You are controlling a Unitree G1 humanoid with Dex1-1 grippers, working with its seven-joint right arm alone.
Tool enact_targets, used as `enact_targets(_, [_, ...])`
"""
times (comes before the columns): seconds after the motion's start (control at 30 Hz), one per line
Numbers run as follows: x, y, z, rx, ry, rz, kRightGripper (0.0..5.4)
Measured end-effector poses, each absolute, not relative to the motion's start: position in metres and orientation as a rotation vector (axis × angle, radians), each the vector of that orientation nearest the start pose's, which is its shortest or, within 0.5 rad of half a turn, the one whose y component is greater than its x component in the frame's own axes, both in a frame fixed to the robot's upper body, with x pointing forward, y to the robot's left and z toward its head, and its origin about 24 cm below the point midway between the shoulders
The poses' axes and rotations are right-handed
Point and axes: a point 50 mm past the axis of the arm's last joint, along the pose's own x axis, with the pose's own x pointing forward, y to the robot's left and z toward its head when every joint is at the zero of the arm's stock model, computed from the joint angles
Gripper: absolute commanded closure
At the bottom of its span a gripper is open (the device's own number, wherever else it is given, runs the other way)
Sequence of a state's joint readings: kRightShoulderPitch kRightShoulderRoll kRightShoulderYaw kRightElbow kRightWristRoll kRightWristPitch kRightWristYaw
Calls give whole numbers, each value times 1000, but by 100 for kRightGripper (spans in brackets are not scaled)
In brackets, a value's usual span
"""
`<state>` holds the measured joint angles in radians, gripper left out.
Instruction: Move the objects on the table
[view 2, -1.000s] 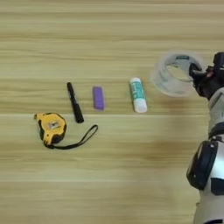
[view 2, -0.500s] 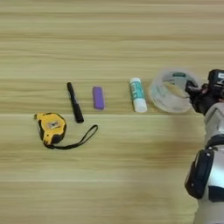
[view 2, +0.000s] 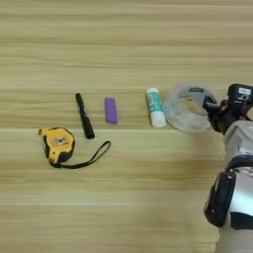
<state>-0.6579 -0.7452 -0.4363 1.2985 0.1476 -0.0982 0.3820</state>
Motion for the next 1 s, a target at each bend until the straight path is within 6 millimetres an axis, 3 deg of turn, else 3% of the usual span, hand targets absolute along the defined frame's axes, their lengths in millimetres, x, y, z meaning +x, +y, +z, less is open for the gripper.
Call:
enact_targets(0.5, [290, -393, 67, -5, 297, -318, 389])
enact_targets(0.53, [291, -393, 67, -5, 298, -316, 351])
enact_targets(0.67, [293, -386, 62, -1, 302, -294, 294])
enact_targets(1.0, [296, -382, 62, -10, 296, -264, 186])
